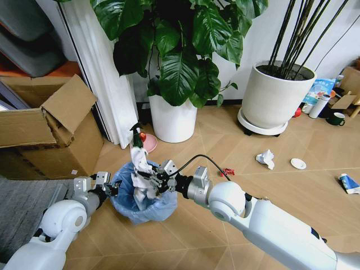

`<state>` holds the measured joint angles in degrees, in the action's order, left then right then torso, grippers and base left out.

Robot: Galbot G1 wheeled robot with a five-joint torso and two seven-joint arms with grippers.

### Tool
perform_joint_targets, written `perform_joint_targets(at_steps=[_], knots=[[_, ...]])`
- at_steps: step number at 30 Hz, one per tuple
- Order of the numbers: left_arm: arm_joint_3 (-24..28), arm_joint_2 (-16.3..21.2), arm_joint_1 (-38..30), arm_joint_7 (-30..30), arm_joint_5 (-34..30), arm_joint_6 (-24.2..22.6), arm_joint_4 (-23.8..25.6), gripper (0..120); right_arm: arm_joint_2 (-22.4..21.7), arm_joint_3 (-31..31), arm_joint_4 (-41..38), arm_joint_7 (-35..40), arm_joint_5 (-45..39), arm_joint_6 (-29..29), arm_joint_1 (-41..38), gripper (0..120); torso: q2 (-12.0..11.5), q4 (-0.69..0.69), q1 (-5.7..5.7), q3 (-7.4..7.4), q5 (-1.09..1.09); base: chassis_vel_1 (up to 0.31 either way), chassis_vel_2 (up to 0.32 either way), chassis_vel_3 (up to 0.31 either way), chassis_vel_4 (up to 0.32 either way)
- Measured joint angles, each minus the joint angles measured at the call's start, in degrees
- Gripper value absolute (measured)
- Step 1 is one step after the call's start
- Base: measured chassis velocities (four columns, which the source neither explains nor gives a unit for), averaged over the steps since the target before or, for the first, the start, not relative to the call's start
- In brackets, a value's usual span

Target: Pick up the trash bin and place the garbage on the floor into it.

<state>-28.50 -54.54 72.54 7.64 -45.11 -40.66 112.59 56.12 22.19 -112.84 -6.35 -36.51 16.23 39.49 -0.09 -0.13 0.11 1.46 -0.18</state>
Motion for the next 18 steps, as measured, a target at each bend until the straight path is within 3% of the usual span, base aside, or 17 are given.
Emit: perform_joint_targets(at_steps=[13, 18], knots=[[-0.9, -0.4, 0.2, -0.1, 0.0, 0.2, -0.1, 0, 0.2, -1.0, 0.0, 1.7, -0.6, -0.5, 0.3, 90, 0.0, 0.0, 0.0, 0.0, 0.0, 0.0, 0.0, 0.0, 0.0], [-1.0, -0.5, 0.3, -0.1, 0.0, 0.2, -0.1, 0, -0.1, -1.4, -0.7, 1.7, -1.3, -0.3, 0.6, 100, 0.0, 0.0, 0.0, 0.0, 0.0, 0.0, 0.0, 0.0, 0.0]])
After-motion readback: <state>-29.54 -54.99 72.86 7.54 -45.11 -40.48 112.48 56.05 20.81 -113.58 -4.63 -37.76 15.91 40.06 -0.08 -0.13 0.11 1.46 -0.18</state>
